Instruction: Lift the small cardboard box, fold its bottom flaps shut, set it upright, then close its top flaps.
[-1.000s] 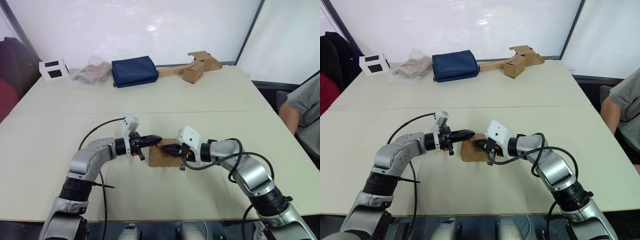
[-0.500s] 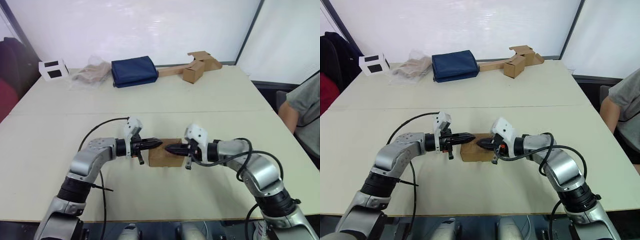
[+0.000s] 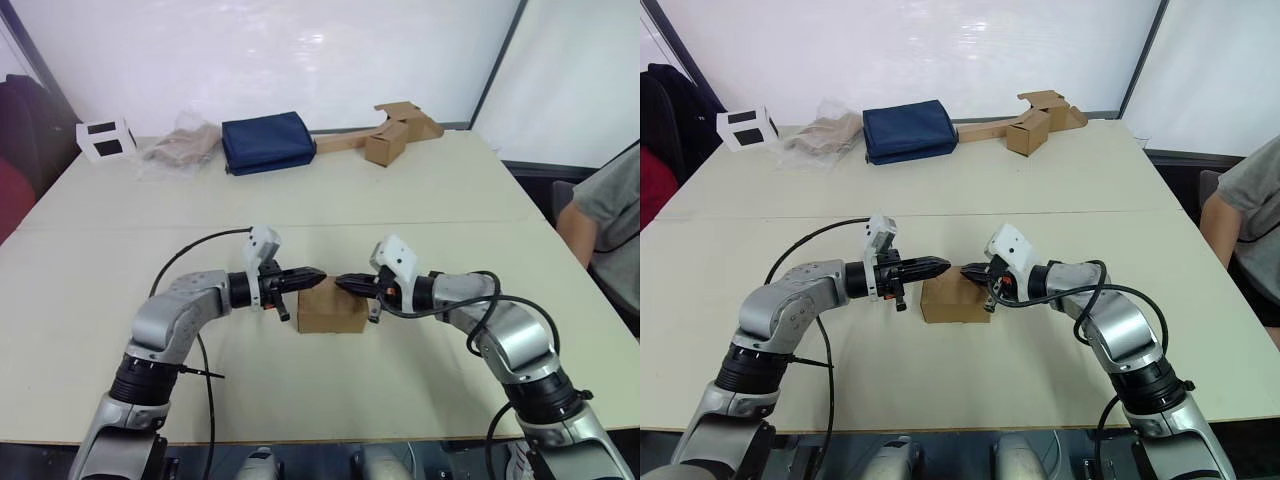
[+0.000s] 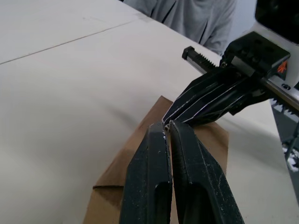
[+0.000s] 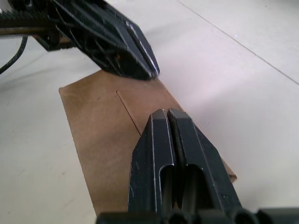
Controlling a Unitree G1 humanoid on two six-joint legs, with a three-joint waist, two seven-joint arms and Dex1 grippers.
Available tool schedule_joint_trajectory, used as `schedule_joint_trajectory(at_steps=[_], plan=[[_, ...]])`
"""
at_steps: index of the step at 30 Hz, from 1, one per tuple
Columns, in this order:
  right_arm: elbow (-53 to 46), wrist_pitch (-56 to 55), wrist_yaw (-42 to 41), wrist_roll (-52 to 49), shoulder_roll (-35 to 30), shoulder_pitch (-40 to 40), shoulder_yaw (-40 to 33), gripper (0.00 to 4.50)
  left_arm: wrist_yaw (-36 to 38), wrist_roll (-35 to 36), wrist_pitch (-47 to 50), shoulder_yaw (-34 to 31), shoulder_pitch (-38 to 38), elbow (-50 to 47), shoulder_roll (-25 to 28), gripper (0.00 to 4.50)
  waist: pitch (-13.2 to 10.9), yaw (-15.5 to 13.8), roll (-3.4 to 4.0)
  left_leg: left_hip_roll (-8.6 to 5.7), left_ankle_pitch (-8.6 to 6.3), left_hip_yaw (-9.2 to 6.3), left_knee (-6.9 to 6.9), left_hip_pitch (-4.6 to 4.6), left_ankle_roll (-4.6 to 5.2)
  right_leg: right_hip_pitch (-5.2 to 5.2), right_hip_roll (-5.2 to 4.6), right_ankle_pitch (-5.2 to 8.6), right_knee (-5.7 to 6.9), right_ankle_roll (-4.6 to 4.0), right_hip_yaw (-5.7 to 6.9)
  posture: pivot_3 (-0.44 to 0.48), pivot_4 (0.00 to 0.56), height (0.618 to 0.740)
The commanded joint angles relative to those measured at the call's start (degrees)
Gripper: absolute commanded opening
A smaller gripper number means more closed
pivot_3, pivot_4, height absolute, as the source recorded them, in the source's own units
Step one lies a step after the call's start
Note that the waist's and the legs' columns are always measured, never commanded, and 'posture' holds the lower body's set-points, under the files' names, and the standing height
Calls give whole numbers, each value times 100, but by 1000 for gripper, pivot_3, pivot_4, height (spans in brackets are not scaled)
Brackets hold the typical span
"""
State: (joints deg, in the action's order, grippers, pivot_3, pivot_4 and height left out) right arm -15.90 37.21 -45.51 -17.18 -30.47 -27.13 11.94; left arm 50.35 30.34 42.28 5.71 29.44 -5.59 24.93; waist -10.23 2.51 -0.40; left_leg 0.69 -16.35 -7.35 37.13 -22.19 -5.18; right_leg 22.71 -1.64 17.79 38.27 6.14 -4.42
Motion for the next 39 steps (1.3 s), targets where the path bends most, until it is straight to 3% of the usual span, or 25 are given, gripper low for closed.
schedule_joint_trajectory(at_steps=[1,9,13,17,22,26,32,34,39], plan=[[-70,-186,-42,230,-100,-12,194,0,148,-406,-327,435,-122,-138,176,152,0,0,0,0,0,0,0,0,0,0,0,0,0,0,0,0,150,740],[17,-309,-54,442,-137,41,308,0,84,-640,-611,543,-174,40,98,152,1,-2,1,0,0,0,0,2,0,-2,0,0,-1,0,0,0,150,740],[-29,-330,-42,143,-41,126,-82,0,-178,-295,-541,-2,-209,-121,-133,152,0,-9,1,0,0,0,1,2,0,-3,0,0,0,0,0,0,150,740],[-211,-106,96,-769,326,162,-1003,0,-833,56,-791,-861,-316,-373,-508,152,0,-5,0,1,0,-1,2,0,0,-1,-1,0,0,0,0,0,150,740],[-392,677,245,-1797,159,239,-2107,0,-725,861,160,-1688,-699,-628,140,152,-1,12,2,2,0,-1,-2,0,1,1,0,0,0,0,-1,0,150,740],[-558,1312,300,-2495,-144,657,-2801,0,-615,780,284,-1940,-1409,-711,809,152,-1,-4,3,2,-1,-1,-4,0,1,-1,0,0,-1,0,0,0,150,740],[-721,1041,-62,-2009,-1006,2216,-2616,0,-18,568,-220,-1862,-2773,-1174,1480,152,-2,-42,5,0,-1,3,-3,-1,1,-6,-4,0,-11,0,0,0,150,740],[-585,732,-245,-1709,-1263,2640,-2491,0,-8,575,-306,-1926,-3086,-1205,1470,152,-5,-37,10,2,-1,6,-9,5,1,-9,-3,1,-12,-1,-3,0,150,740],[-155,251,-515,-1484,-1481,2908,-2510,0,1,701,-338,-1966,-3333,-1221,1442,152,-5,-24,12,3,-1,8,-8,13,1,-15,0,1,-13,-1,-4,0,150,740]])
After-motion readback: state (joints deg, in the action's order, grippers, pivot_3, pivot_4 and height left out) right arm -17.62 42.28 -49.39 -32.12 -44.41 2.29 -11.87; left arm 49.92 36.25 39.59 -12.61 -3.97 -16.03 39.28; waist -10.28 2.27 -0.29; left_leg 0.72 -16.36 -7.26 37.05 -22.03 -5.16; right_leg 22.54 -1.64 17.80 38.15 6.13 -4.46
